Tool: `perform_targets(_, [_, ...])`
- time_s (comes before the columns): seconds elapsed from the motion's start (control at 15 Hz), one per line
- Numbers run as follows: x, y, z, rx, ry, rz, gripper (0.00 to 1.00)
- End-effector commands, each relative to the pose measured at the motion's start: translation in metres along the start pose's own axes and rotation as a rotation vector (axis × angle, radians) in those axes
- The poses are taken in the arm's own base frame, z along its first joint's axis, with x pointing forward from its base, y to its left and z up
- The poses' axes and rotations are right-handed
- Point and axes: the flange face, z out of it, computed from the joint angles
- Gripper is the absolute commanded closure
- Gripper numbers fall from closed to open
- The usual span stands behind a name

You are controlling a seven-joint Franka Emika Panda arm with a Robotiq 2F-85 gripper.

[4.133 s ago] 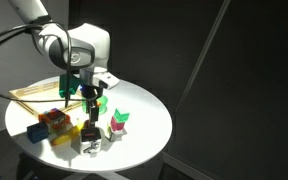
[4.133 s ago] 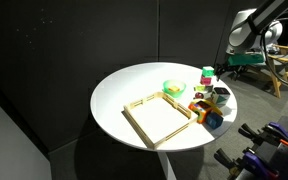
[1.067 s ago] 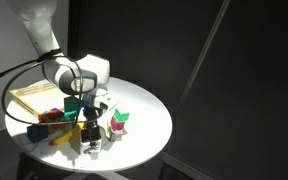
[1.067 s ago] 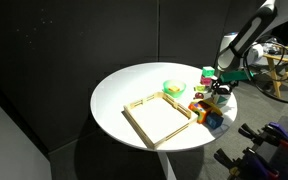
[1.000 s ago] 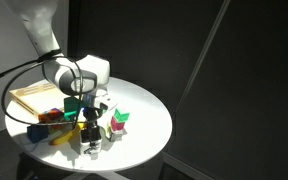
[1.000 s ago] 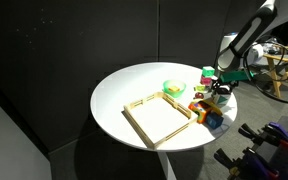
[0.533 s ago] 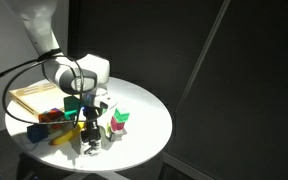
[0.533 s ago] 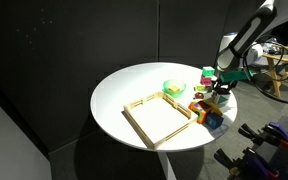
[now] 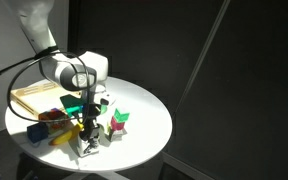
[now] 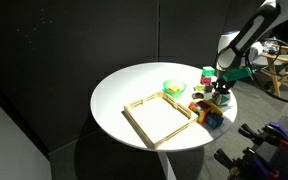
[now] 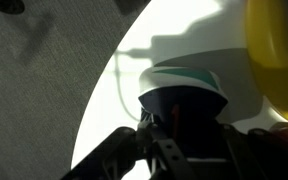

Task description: Pick up the orange block and put it in the green bowl, pick up the block with the number one on it and put it in the tray

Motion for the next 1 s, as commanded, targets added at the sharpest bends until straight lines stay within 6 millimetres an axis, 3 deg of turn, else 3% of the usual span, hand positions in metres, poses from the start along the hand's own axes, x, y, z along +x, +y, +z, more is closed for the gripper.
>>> perform_targets(0.0, [-0.007,0.006,-0.019,-0.009,-0.008,-0.062,0.85])
perform_targets(0.33, [-0.01,0.009,-0.039,0.006,0.0,-0.101,0.93])
perform_targets(0.93, [-0.022,0.013,-0.072,0.006,0.025,-0.272,0.92])
